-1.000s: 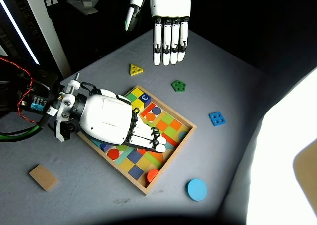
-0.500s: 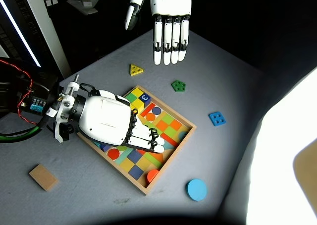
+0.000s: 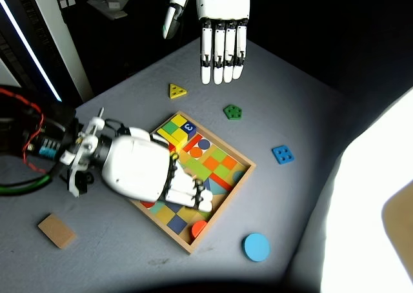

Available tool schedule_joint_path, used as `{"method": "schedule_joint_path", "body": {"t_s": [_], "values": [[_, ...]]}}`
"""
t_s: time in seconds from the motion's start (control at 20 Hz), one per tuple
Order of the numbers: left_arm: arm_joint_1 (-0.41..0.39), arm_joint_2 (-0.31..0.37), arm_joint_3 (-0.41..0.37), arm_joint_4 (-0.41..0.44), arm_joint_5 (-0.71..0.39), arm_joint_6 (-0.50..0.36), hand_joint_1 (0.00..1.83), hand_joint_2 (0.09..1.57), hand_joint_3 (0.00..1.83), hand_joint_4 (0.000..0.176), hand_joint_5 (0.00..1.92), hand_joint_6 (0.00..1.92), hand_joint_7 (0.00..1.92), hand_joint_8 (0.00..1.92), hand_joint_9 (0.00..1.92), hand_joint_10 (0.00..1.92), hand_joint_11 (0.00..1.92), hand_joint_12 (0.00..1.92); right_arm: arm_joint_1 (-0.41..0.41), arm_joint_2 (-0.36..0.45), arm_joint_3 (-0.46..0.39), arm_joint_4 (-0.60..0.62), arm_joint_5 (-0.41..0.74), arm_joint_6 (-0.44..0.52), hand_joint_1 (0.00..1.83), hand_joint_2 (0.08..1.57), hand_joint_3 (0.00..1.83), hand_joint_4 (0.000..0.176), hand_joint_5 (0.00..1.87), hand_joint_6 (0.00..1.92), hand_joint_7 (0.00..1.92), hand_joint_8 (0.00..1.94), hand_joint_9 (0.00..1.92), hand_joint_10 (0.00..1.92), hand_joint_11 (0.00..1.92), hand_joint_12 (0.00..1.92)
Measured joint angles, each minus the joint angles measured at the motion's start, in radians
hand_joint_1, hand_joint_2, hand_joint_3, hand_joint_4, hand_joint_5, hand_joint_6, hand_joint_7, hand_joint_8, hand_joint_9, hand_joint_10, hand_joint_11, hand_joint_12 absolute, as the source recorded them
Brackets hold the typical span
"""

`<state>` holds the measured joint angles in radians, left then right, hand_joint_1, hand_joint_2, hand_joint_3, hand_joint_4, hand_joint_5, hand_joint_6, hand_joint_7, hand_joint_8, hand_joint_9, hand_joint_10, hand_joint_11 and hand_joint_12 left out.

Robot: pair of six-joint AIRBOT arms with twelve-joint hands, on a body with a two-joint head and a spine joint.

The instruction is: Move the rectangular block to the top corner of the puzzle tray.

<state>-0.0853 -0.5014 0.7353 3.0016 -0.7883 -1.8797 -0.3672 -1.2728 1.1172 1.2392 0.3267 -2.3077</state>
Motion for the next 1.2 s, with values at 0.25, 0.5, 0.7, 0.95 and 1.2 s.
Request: {"method": "schedule_joint_path", "body": {"t_s": [0.25, 0.5, 0.7, 0.95, 1.2], "values": [[0.001, 0.0, 0.0, 0.0, -0.001, 0.0, 0.0, 1.2, 0.0, 0.024, 0.14, 0.0, 0.18, 0.0, 0.18, 0.0, 0.0, 0.59, 0.033, -0.001, -0.001, -0.093, -0.011, 0.091, 0.02, 1.18, 0.0, 0.0, 0.69, 0.11, 0.2, 0.01, 0.0, 0.0, 0.0, 0.0], [0.001, 0.0, 0.0, 0.0, -0.001, 0.0, 0.0, 1.2, 0.0, 0.022, 0.15, 0.0, 0.18, 0.0, 0.18, 0.0, 0.0, 0.63, 0.04, 0.036, -0.067, -0.091, -0.002, 0.076, 0.0, 1.19, 0.0, 0.0, 0.68, 0.11, 0.17, 0.0, 0.0, 0.0, 0.0, 0.0], [0.001, 0.0, 0.0, 0.0, -0.002, 0.0, 0.0, 1.2, 0.0, 0.02, 0.14, 0.0, 0.19, 0.0, 0.19, 0.0, 0.0, 0.65, 0.04, 0.069, -0.121, -0.092, -0.024, 0.071, 0.0, 1.19, 0.0, 0.0, 0.68, 0.11, 0.19, 0.01, 0.0, 0.0, 0.0, 0.0], [0.001, 0.0, 0.0, 0.0, -0.001, 0.0, 0.0, 1.2, 0.0, 0.017, 0.16, 0.0, 0.18, 0.0, 0.18, 0.0, 0.0, 0.62, 0.025, 0.09, -0.127, -0.094, -0.027, 0.071, 0.0, 1.19, 0.0, 0.0, 0.68, 0.11, 0.18, 0.0, 0.0, 0.0, 0.0, 0.0], [0.001, 0.0, 0.0, 0.0, -0.002, 0.0, 0.0, 1.2, 0.0, 0.024, 0.16, 0.0, 0.18, 0.0, 0.18, 0.0, 0.0, 0.62, 0.001, 0.095, -0.13, -0.095, -0.043, 0.069, 0.01, 1.19, 0.0, 0.0, 0.68, 0.11, 0.2, 0.01, 0.0, 0.0, 0.0, 0.0]]}}
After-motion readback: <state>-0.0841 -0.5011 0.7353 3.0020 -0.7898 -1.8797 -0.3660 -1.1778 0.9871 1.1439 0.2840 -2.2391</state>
